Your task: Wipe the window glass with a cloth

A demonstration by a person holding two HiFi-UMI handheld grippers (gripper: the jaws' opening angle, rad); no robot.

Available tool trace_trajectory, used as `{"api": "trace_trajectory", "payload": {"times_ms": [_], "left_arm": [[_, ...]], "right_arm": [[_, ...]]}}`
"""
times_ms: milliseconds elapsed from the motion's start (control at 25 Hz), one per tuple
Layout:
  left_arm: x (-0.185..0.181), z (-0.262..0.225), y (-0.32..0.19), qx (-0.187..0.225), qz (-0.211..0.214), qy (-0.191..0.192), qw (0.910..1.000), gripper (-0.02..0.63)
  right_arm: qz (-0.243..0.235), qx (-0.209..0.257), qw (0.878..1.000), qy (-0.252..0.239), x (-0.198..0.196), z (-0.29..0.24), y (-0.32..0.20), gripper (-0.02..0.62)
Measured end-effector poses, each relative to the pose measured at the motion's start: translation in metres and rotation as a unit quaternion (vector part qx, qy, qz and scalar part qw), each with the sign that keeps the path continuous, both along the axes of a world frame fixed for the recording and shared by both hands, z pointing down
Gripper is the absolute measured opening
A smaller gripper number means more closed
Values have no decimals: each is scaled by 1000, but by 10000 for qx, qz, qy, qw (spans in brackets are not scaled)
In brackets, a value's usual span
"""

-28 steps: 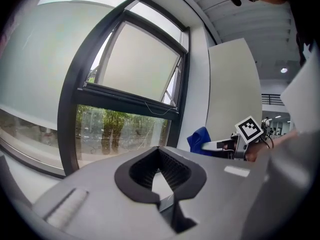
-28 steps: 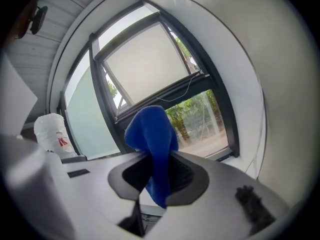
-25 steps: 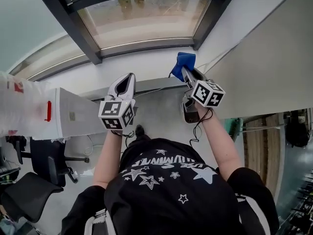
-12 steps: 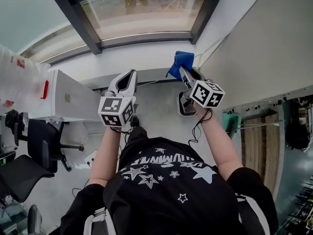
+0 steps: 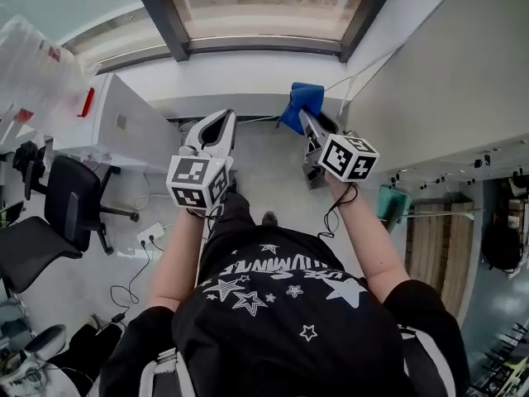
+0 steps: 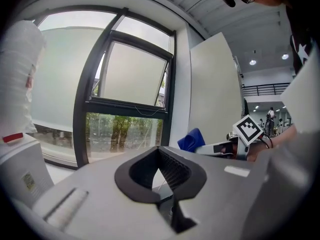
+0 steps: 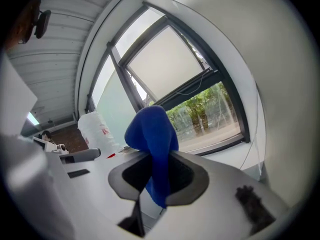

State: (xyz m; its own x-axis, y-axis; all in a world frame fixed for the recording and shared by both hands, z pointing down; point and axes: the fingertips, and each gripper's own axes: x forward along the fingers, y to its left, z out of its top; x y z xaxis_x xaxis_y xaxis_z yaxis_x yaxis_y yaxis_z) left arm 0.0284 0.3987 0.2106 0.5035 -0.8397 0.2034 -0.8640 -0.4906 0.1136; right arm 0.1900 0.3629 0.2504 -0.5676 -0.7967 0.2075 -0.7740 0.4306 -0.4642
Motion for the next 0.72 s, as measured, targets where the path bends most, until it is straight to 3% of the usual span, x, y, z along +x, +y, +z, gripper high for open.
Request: {"api": "trace_trajectory", "payload": {"times_ms": [360, 720], "left_arm": [[-11, -10, 34, 115, -246, 38, 9996, 9], [-13, -11, 52, 94, -384, 145, 9991, 9]], "right_arm": [[-483, 259, 9978, 376, -25, -12, 25, 75], [-608, 379, 9969, 315, -29, -23, 36, 75]]}}
